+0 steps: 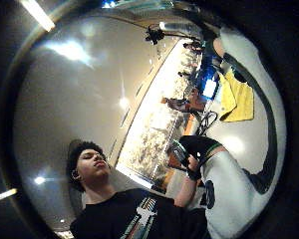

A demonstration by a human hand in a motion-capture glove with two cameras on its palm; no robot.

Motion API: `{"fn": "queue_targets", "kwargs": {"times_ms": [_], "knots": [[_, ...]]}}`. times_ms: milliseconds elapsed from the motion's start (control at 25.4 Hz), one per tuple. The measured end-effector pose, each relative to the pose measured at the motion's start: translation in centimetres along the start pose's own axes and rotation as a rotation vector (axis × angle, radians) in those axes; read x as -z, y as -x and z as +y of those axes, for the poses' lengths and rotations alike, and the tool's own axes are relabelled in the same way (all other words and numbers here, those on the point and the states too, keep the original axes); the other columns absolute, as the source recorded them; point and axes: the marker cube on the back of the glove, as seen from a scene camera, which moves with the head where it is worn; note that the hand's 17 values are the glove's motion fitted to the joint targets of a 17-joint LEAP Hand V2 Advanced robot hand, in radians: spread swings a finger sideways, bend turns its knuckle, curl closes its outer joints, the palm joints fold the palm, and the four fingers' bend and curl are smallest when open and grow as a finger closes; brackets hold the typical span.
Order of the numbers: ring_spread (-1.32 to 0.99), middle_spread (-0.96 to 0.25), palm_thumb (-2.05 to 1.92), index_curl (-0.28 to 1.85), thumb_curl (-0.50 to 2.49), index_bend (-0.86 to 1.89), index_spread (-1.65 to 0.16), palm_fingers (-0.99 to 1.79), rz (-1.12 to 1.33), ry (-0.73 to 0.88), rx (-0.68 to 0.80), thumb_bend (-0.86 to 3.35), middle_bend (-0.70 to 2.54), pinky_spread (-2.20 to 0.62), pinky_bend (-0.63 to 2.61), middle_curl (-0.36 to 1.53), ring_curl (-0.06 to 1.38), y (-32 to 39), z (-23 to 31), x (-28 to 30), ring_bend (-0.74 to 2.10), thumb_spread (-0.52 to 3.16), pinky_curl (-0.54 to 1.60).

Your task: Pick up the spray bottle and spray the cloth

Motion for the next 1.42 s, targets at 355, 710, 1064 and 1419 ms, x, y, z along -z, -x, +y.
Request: {"fn": "queue_targets", "kwargs": {"times_ms": [355,710,1064,1419], "knots": [[-0.01,0.0,0.73,0.15,0.32,0.08,-0.33,0.62,0.046,-0.098,-0.018,0.0,0.38,0.17,0.53,0.36,0.33,-1.5,-5.9,0.2,0.5,0.95,0.35],[0.01,0.02,0.78,0.15,0.33,0.07,-0.34,0.54,0.078,-0.085,-0.079,-0.02,0.33,0.22,0.57,0.37,0.33,-3.8,-12.0,-0.5,0.47,0.94,0.36],[0.0,0.0,0.99,0.19,0.4,0.23,-0.29,0.73,0.088,-0.135,-0.062,0.08,0.35,0.18,0.58,0.39,0.31,-2.7,-14.6,-1.2,0.43,0.93,0.35],[-0.1,-0.09,1.13,0.29,0.49,0.27,-0.23,1.22,0.029,-0.325,-0.011,0.08,0.34,-0.12,0.49,0.43,0.39,-5.0,-12.0,-0.8,0.6,0.66,0.35]]}}
